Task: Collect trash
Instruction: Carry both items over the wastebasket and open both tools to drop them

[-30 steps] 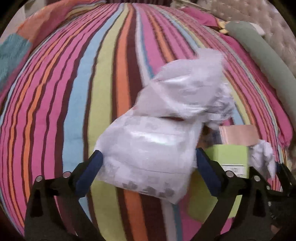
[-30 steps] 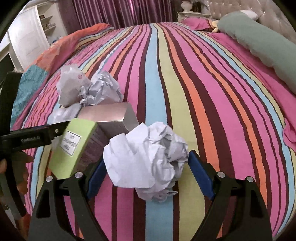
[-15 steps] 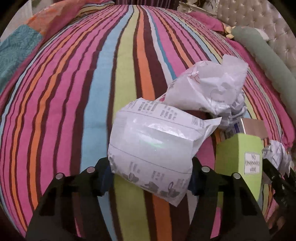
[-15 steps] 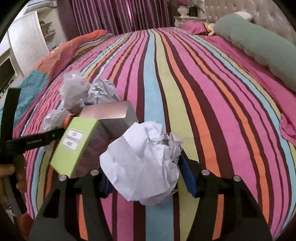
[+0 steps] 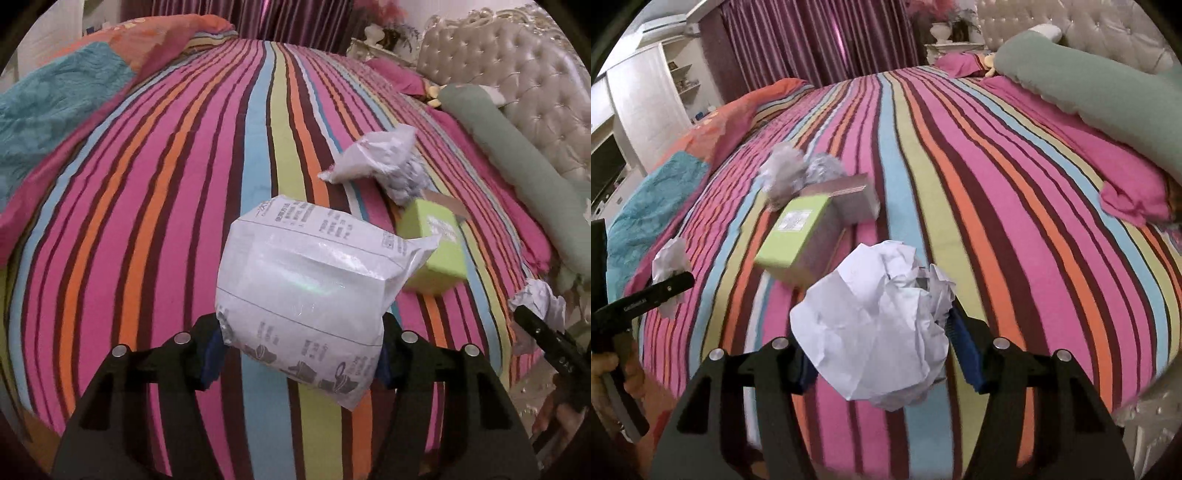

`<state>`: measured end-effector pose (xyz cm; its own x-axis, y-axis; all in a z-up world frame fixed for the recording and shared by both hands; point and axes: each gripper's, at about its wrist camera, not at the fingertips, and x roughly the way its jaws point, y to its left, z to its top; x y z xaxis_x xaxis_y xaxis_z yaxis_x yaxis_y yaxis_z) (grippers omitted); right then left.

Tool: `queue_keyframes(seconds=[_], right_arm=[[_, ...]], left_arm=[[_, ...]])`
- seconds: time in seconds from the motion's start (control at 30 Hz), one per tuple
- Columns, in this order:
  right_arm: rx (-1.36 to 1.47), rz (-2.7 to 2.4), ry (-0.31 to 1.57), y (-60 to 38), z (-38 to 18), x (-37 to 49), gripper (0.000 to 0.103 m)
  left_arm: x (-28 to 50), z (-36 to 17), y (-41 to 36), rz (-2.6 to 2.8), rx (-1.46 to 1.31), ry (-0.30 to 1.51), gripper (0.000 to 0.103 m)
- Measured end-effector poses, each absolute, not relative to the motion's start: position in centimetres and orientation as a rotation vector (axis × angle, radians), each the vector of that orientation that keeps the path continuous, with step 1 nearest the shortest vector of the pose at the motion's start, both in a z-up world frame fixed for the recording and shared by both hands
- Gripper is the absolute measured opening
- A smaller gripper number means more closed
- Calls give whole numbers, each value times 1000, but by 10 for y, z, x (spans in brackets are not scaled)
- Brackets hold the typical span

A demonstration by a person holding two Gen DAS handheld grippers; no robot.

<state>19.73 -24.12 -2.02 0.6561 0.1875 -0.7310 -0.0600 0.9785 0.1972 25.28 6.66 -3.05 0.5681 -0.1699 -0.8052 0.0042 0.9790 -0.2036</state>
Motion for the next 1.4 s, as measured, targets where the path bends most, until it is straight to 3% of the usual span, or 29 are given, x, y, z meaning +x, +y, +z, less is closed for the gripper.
queue_keyframes(seconds=[0.3, 0.57, 1.1, 1.4], right_arm=[[209, 241, 904, -216, -42, 110, 57], [204, 241, 1046, -191, -80, 69, 57], [392, 171, 1519, -186, -190, 68, 57], [398, 109, 1672, -176, -231, 67, 58]], left_arm=[[120, -45, 56, -177, -174, 1001, 61], [48, -75, 25, -243, -153, 1087, 61], [40, -203, -6, -231, -217, 1609, 61], [47, -241, -21, -194, -208, 1775, 62]])
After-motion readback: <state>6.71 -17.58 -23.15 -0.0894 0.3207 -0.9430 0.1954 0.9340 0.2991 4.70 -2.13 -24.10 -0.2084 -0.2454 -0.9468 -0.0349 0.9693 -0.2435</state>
